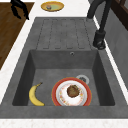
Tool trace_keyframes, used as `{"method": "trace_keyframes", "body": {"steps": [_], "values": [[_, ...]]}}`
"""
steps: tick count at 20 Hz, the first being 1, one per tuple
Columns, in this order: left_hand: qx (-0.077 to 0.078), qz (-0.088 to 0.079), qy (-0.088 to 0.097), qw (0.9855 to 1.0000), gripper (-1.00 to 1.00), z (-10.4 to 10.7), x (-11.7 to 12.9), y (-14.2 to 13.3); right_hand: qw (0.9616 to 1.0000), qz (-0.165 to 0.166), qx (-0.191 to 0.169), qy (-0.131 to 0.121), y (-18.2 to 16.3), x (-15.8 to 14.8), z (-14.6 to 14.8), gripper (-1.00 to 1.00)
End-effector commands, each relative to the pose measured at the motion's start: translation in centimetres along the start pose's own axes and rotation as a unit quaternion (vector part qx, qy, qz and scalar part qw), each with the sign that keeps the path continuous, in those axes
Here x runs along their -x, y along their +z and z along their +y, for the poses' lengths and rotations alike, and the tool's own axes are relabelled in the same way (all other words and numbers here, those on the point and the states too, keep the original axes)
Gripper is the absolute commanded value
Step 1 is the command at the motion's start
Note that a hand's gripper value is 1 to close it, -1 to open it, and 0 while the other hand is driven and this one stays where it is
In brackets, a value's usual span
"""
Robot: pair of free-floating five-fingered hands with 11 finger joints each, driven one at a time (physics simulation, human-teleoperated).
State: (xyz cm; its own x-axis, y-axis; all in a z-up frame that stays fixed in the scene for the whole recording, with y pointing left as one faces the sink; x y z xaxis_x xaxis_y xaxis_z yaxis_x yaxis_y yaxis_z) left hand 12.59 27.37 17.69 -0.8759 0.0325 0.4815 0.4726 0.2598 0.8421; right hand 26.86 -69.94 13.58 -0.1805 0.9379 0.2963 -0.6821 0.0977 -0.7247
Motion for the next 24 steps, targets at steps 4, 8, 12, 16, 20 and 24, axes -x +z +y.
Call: {"method": "trace_keyframes", "body": {"steps": [4, 8, 12, 16, 20, 24], "values": [[0.0, 0.0, 0.0, 1.0, 0.0, 0.0, 0.0, 0.0, 0.9987, 0.022, -0.01, 0.045, -1.4, 1.1, -0.5, -1.0], [0.0, 0.0, 0.0, 1.0, 0.0, 0.0, 0.0, 0.0, 0.9984, 0.027, -0.01, 0.05, 0.7, 2.1, -1.5, -1.0], [0.0, 0.0, 0.0, 1.0, 0.0, 0.0, 0.0, 0.0, 0.9969, 0.019, -0.034, 0.068, -0.8, 2.2, -1.2, -1.0], [0.0, 0.0, 0.0, 1.0, 0.0, 0.0, 0.0, 0.0, 0.9964, 0.021, -0.019, 0.08, -3.5, 2.7, 0.0, -1.0], [0.0, 0.0, 0.0, 1.0, 0.0, 0.0, 0.0, 0.0, 0.9953, 0.019, -0.014, 0.094, -4.0, 3.3, 0.6, -1.0], [0.0, 0.0, 0.0, 1.0, 0.0, 0.0, 0.0, 0.0, 0.9956, 0.007, -0.027, 0.089, -3.5, 3.1, 0.9, 1.0]]}}
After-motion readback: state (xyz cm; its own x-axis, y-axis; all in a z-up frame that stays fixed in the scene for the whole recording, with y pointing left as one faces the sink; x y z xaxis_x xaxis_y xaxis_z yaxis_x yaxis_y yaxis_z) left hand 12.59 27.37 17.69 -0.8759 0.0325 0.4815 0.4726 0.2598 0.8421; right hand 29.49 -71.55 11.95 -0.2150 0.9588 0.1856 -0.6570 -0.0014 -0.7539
